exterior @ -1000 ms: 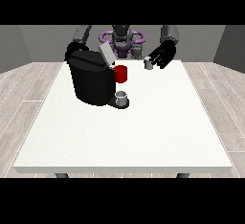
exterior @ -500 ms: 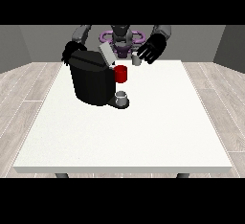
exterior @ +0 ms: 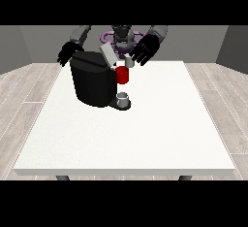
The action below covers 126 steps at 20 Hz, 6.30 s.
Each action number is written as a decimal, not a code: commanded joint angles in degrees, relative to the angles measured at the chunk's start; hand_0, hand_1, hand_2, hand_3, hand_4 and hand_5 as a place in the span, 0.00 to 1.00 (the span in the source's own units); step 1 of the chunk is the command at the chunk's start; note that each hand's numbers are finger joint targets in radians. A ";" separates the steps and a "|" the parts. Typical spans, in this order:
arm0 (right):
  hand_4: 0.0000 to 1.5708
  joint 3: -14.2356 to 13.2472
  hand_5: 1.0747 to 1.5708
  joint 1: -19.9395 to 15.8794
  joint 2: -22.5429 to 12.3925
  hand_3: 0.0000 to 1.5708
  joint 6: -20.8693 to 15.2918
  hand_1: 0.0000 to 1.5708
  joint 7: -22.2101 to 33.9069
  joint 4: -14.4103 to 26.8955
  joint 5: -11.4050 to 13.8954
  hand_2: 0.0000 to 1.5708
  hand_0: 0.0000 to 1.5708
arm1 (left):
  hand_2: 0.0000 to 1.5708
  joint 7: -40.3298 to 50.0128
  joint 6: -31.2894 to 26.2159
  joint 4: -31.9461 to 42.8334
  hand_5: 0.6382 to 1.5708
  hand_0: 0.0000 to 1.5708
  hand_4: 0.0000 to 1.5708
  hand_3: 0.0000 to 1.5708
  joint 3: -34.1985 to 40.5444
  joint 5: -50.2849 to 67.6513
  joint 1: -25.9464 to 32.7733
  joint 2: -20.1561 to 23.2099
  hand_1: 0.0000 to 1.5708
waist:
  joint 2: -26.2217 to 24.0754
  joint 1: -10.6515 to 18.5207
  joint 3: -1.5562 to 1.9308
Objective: Insert the coffee pod into the coffee machine and close the lid
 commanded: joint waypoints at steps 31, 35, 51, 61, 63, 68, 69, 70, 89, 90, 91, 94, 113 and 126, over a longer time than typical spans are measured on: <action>0.28 -1.40 1.00 -0.40 -0.13 0.00 -1.05 0.00 0.45 -2.06 -0.98 0.00 0.00 | 0.82 -0.01 0.43 2.43 1.00 0.80 0.31 0.75 -0.33 -3.47 -1.92 -2.54 0.80 | 2.97 -0.34 -0.02; 0.26 -0.62 1.00 -0.18 -0.11 0.00 -1.54 0.00 0.70 -3.19 -0.03 0.00 0.00 | 0.80 0.24 -2.67 3.89 1.00 0.78 0.30 0.73 1.19 -2.22 -3.20 -0.81 0.78 | 3.68 -1.20 -0.02; 0.26 -2.25 1.00 -2.28 -0.47 0.00 -1.96 0.00 0.88 -0.90 -1.12 0.00 0.00 | 0.72 -0.66 0.17 1.85 1.00 0.68 0.23 0.62 -0.99 -5.49 -2.24 -3.17 0.68 | 2.86 0.99 -0.01; 0.22 -1.14 1.00 -1.99 1.40 0.00 -5.55 0.00 1.78 -0.80 0.96 0.00 0.00 | 0.00 -3.12 -4.57 2.60 1.00 0.00 0.00 0.00 -4.55 -9.26 -1.72 -0.93 0.00 | 2.55 1.91 -0.02; 0.22 -0.60 1.00 1.48 1.21 0.00 -4.18 0.00 -0.11 -0.62 0.97 0.00 0.00 | 0.00 -2.49 -4.70 2.73 1.00 0.00 0.00 0.00 -4.08 -9.26 -0.54 -0.75 0.00 | 1.00 1.40 -0.01; 0.24 -3.32 1.00 0.22 -2.08 0.00 -0.30 0.00 -1.04 1.25 -1.80 0.00 0.00 | 0.00 -1.39 -4.71 1.61 1.00 0.00 0.00 0.00 -3.21 -9.02 -1.78 -1.53 0.00 | 0.99 1.48 0.00; 0.27 -2.11 1.00 4.07 0.32 0.00 -1.74 0.00 -3.48 2.13 -0.85 0.00 0.00 | 0.00 -2.02 -3.80 0.47 1.00 0.00 0.00 0.00 -4.59 -9.51 1.43 -3.96 0.00 | -2.20 3.13 0.00; 0.26 -3.04 1.00 2.56 -0.41 0.00 -1.70 0.00 -3.96 1.98 -1.24 0.00 0.00 | 0.00 -4.44 -4.89 1.00 1.00 0.00 0.00 0.00 -3.07 -8.83 0.34 -0.34 0.00 | 0.61 3.28 -0.01; 0.28 -3.13 1.00 13.71 -1.83 0.00 0.06 0.00 -4.19 0.65 -1.64 0.00 0.00 | 0.00 -7.91 -4.82 -0.37 1.00 0.00 0.00 0.00 12.72 11.91 18.58 -16.01 0.00 | -18.49 12.66 -0.13; 0.23 -3.65 1.00 13.87 -3.99 0.00 1.43 0.00 -1.10 1.07 -2.02 0.00 0.00 | 0.00 -4.19 -4.44 -0.39 1.00 0.00 0.00 0.00 11.93 12.05 18.79 -19.73 0.00 | -22.82 13.26 -0.08; 0.23 -2.27 1.00 14.02 -2.80 0.00 0.88 0.00 -3.09 0.03 -0.91 0.00 0.00 | 0.00 -7.18 -4.49 -0.94 1.00 0.00 0.00 0.00 12.19 12.30 20.81 -18.35 0.00 | -21.06 13.68 -0.07; 0.24 -1.29 1.00 13.53 -4.18 0.00 4.86 0.00 2.39 -4.93 -3.68 0.00 0.00 | 0.00 -9.39 -5.90 -0.47 1.00 0.00 0.00 0.00 13.99 14.43 26.43 -17.37 0.00 | -25.00 13.35 -0.10; 0.10 1.82 1.00 5.64 -7.45 0.00 8.70 0.00 7.93 -6.22 -0.07 0.00 0.00 | 0.00 -2.16 -11.26 -17.18 1.00 0.00 0.00 0.00 10.47 25.24 40.63 -26.30 0.00 | -26.41 24.58 -0.01; 0.00 -3.79 1.00 -4.95 -7.85 0.00 11.75 0.00 3.59 5.85 -3.32 0.00 0.00 | 0.00 1.72 -6.96 -34.02 1.00 0.00 0.00 0.00 4.18 33.00 47.58 -26.79 0.00 | -15.85 25.50 -0.01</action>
